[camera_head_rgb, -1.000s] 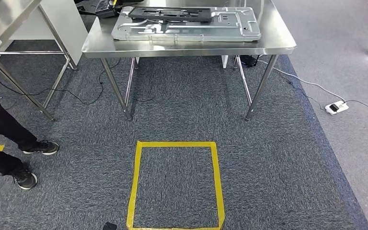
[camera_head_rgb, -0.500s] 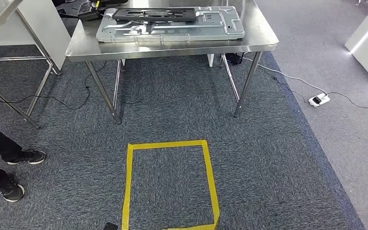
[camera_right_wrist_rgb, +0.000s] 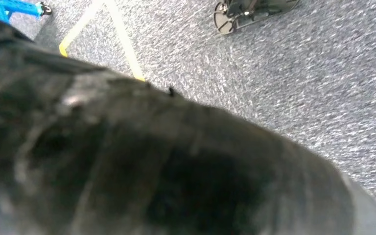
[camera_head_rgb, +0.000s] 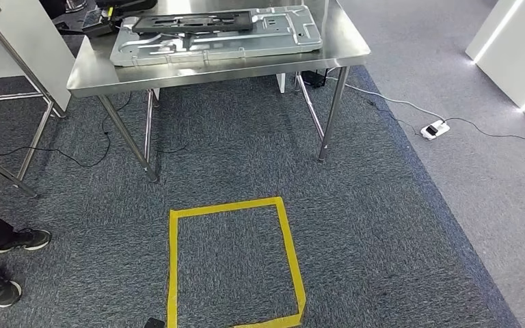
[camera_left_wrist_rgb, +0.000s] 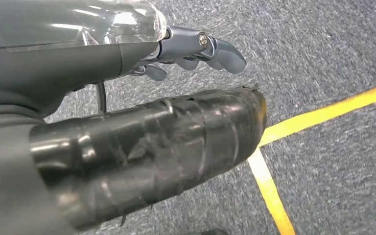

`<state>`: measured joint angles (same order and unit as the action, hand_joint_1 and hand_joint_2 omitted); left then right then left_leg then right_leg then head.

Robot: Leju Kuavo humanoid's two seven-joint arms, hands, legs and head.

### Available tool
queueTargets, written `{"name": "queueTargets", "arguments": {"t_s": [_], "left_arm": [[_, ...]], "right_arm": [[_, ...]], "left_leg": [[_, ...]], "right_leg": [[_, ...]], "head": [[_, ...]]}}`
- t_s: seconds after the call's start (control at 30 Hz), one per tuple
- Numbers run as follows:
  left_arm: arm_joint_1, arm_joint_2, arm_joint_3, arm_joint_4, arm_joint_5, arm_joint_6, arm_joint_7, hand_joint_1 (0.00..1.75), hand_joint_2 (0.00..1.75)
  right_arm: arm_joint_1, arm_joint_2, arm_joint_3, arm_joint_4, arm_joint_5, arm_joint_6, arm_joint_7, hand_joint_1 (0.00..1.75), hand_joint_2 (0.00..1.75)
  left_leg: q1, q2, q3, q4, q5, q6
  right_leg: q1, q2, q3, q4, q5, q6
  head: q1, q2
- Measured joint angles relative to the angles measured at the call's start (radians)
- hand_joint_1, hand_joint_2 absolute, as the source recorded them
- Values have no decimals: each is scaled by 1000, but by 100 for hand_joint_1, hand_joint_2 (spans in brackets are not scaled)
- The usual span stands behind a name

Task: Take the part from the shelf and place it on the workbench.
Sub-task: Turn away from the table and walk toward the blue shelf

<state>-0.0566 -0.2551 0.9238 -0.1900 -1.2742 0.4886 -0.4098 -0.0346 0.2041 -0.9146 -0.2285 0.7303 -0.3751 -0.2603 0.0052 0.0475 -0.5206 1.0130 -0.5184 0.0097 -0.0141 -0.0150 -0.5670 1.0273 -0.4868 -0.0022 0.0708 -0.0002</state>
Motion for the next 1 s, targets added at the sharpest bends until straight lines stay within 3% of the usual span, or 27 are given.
{"name": "queueTargets", "arguments": {"t_s": [0.07,0.13,0.17,0.2,0.23,0.27,0.33,0.4,0.47,0.53,0.6,0.67,0.7,0.73,0.77,0.8,0.87,0.93,1.0], "left_arm": [[1,0,0,0,0,0,3,0,0],[4,0,0,0,0,0,6,0,0],[6,0,0,0,0,0,7,0,0],[8,0,0,0,0,0,8,0,0],[10,0,0,0,0,0,9,0,0],[12,0,0,0,0,0,10,0,0],[13,0,1,0,0,-1,12,0,0],[13,0,1,0,-1,-2,13,0,0],[13,0,1,0,-1,-3,14,0,0],[13,-1,1,0,-1,-5,14,0,0],[14,-2,1,0,0,-6,13,0,0],[16,-2,2,0,0,-7,12,0,0],[17,-2,2,0,0,-7,12,0,0],[17,-2,2,0,0,-8,12,0,0],[17,-2,2,0,1,-9,11,0,0],[17,-2,2,0,2,-10,10,0,0],[17,-2,2,0,3,-12,7,0,0],[16,-2,4,0,5,-13,5,0,0],[15,-2,5,0,6,-13,4,0,0]], "right_arm": [[1,0,0,0,5,0,7,0,0],[2,0,1,0,10,0,15,0,0],[3,0,1,0,11,0,17,0,0],[5,0,1,0,12,-1,20,0,0],[6,0,1,0,13,-1,24,0,0],[7,0,1,0,13,-1,27,0,0],[9,2,1,0,15,-1,35,0,0],[9,6,2,1,16,-2,44,0,0],[13,8,2,1,17,-3,50,0,0],[17,10,2,1,19,-3,53,0,0],[18,10,2,2,21,-3,58,0,0],[18,10,2,2,23,-3,60,0,0],[19,10,2,2,25,-3,61,0,0],[19,10,2,2,25,-3,63,0,0],[20,10,2,2,26,-3,63,0,0],[20,10,2,2,27,-3,64,0,0],[20,10,2,2,28,-2,65,0,0],[19,11,2,3,29,-1,66,0,0],[19,11,2,3,30,-1,66,0,0]], "left_leg": [[4,-19,-28,65,-47,-10],[6,-34,-87,197,-116,-15],[6,-36,-114,254,-135,-16],[6,-37,-127,282,-137,-16],[6,-37,-121,271,-118,-14],[6,-40,-98,223,-84,-11],[4,-59,-33,83,-18,0],[1,-77,-1,3,5,9],[-1,-75,0,-7,5,15],[3,-63,5,-16,14,28],[7,-50,7,-24,22,39],[5,-35,4,-24,22,42],[4,-28,4,-23,22,42],[4,-20,4,-23,21,42],[5,-13,5,-21,19,41],[5,-7,7,-19,16,39],[2,4,9,-12,7,30],[-3,15,10,-7,1,18],[-3,24,13,-7,-2,8]], "right_leg": [[-3,7,-1,-5,6,-13],[-1,16,-6,-5,8,-19],[0,22,-8,-4,8,-20],[1,28,-9,-4,9,-21],[2,35,-8,-3,9,-21],[3,42,-7,-2,9,-21],[4,56,-6,-1,9,-18],[4,67,-9,1,11,-10],[4,75,-12,-1,15,4],[3,65,-17,12,5,15],[2,41,-50,88,-46,21],[1,28,-112,220,-112,27],[-1,26,-132,265,-125,30],[-2,24,-137,279,-119,32],[-3,21,-119,248,-94,33],[-4,12,-84,183,-58,33],[-1,-18,-18,53,-12,25],[5,-28,2,5,-5,14],[6,-11,-1,2,-1,3]], "head": [[0,0],[0,0],[0,0],[0,0],[0,0],[0,0],[0,0],[0,0],[0,0],[1,0],[1,0],[1,0],[1,0],[1,0],[1,0],[2,0],[1,0],[0,0],[0,0]]}}
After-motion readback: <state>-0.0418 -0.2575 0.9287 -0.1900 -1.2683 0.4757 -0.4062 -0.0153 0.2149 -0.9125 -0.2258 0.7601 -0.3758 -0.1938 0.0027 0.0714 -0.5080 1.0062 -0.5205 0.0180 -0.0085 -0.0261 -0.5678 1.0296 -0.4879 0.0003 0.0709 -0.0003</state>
